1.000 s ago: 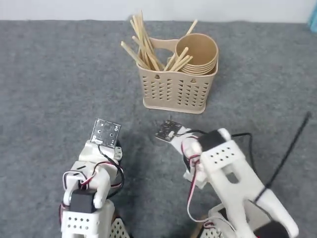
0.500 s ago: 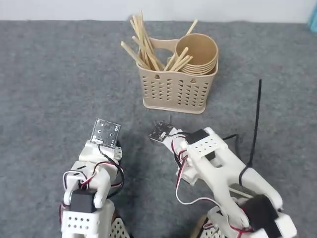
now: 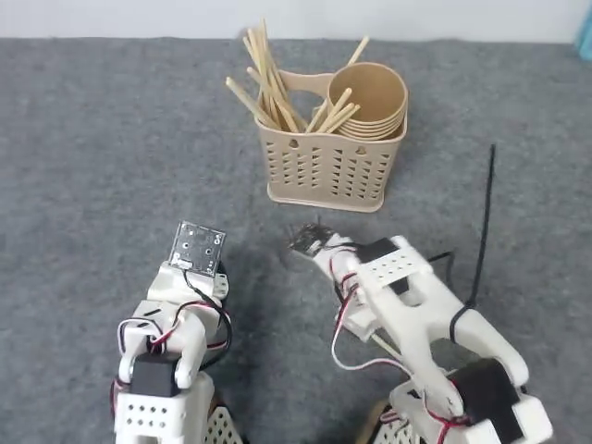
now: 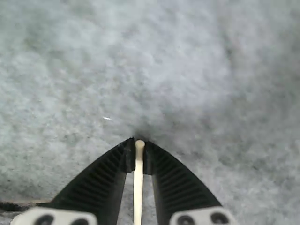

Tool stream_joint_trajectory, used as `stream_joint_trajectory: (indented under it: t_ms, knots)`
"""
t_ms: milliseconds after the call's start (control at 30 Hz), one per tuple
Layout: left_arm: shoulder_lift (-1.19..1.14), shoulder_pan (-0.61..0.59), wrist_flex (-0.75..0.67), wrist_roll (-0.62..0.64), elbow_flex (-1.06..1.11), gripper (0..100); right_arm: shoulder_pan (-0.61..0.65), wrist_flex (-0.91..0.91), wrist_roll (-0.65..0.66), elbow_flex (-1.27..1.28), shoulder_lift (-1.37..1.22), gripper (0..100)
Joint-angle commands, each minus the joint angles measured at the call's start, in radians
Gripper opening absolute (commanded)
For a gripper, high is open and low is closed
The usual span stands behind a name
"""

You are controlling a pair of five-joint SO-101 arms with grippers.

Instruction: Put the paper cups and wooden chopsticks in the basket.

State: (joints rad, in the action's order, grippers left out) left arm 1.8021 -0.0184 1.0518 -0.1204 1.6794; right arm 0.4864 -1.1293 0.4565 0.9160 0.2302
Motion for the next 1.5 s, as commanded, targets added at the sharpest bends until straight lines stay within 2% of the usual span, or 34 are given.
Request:
stream_joint_trajectory:
  t_ms: [0,433,667,900,1133,1333,1467]
  knots:
    - [0.020,0.002,-0.031,-0.011,0.005,1,-0.045,-0.047,-0.012,-0.040,0.064,0.9]
    - [0.020,0.002,-0.031,-0.011,0.005,1,-0.050,-0.371,-0.267,-0.245,0.777,0.9]
    - [0.020,0.002,-0.031,-0.011,0.005,1,-0.050,-0.386,-0.384,-0.365,1.000,0.9]
    - [0.020,0.002,-0.031,-0.011,0.005,1,-0.050,-0.170,-0.545,-0.379,1.098,0.9]
    - [0.017,0.002,0.008,-0.008,0.005,1,-0.050,0.165,-0.684,-0.376,1.099,0.9]
    - [0.017,0.002,0.009,-0.008,0.005,1,-0.050,0.559,-0.700,-0.390,1.020,0.9]
    - [0.017,0.002,0.012,-0.008,0.005,1,-0.051,0.688,-0.700,-0.477,0.849,0.9]
